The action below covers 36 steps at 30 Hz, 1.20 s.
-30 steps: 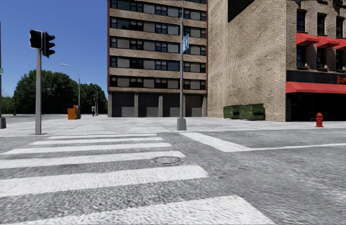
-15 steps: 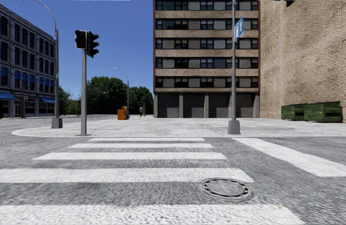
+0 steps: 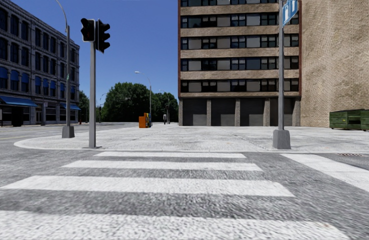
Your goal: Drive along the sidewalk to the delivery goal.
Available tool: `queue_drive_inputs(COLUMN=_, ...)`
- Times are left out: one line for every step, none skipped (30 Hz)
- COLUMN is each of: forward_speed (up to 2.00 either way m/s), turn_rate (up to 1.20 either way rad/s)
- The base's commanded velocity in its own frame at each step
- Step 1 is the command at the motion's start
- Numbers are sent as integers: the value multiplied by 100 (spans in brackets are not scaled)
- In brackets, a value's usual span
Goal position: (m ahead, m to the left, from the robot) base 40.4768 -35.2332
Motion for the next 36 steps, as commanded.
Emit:
queue_drive_inputs(forward_speed=200, turn_rate=0)
queue_drive_inputs(forward_speed=200, turn_rate=0)
queue_drive_inputs(forward_speed=200, turn_rate=0)
queue_drive_inputs(forward_speed=200, turn_rate=0)
queue_drive_inputs(forward_speed=200, turn_rate=0)
queue_drive_inputs(forward_speed=200, turn_rate=0)
queue_drive_inputs(forward_speed=200, turn_rate=0)
queue_drive_inputs(forward_speed=200, turn_rate=0)
queue_drive_inputs(forward_speed=200, turn_rate=0)
queue_drive_inputs(forward_speed=200, turn_rate=0)
queue_drive_inputs(forward_speed=200, turn_rate=0)
queue_drive_inputs(forward_speed=200, turn_rate=0)
queue_drive_inputs(forward_speed=200, turn_rate=0)
queue_drive_inputs(forward_speed=200, turn_rate=0)
queue_drive_inputs(forward_speed=200, turn_rate=0)
queue_drive_inputs(forward_speed=200, turn_rate=0)
queue_drive_inputs(forward_speed=200, turn_rate=-13)
queue_drive_inputs(forward_speed=200, turn_rate=-40)
queue_drive_inputs(forward_speed=200, turn_rate=-56)
queue_drive_inputs(forward_speed=200, turn_rate=-62)
queue_drive_inputs(forward_speed=200, turn_rate=-60)
queue_drive_inputs(forward_speed=200, turn_rate=-60)
queue_drive_inputs(forward_speed=200, turn_rate=0)
queue_drive_inputs(forward_speed=200, turn_rate=0)
queue_drive_inputs(forward_speed=200, turn_rate=0)
queue_drive_inputs(forward_speed=200, turn_rate=0)
queue_drive_inputs(forward_speed=200, turn_rate=0)
queue_drive_inputs(forward_speed=200, turn_rate=0)
queue_drive_inputs(forward_speed=200, turn_rate=0)
queue_drive_inputs(forward_speed=200, turn_rate=0)
queue_drive_inputs(forward_speed=200, turn_rate=0)
queue_drive_inputs(forward_speed=200, turn_rate=0)
queue_drive_inputs(forward_speed=200, turn_rate=0)
queue_drive_inputs(forward_speed=200, turn_rate=0)
queue_drive_inputs(forward_speed=200, turn_rate=0)
queue_drive_inputs(forward_speed=200, turn_rate=0)
